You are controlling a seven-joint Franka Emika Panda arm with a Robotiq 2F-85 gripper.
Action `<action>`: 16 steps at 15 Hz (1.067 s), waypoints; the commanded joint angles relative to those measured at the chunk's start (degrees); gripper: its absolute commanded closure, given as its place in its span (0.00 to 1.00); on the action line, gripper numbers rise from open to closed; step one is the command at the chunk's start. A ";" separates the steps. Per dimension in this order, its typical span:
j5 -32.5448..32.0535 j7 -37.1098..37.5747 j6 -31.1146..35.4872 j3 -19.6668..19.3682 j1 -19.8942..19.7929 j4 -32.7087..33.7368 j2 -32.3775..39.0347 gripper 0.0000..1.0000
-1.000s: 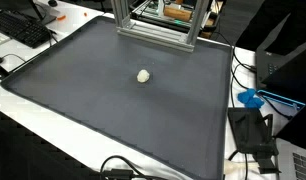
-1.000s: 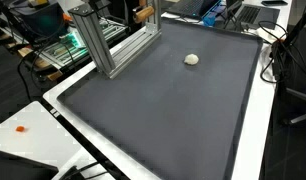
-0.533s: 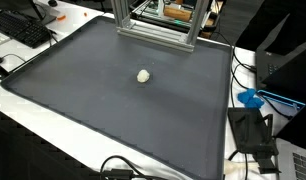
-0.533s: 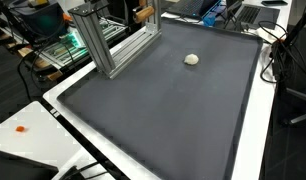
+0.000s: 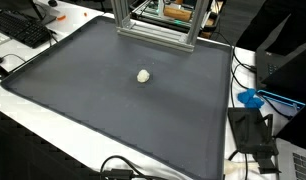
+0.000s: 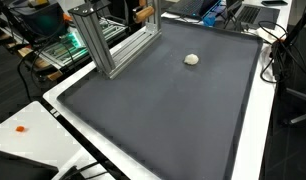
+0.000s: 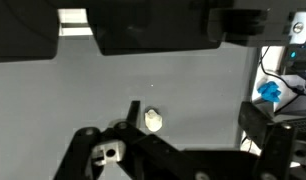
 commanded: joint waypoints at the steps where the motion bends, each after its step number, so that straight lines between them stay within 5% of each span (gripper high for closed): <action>1: 1.04 3.99 3.44 3.52 2.31 -6.31 -7.58 0.00; 16: -1.33 14.39 5.71 12.22 7.18 -11.79 -12.08 0.00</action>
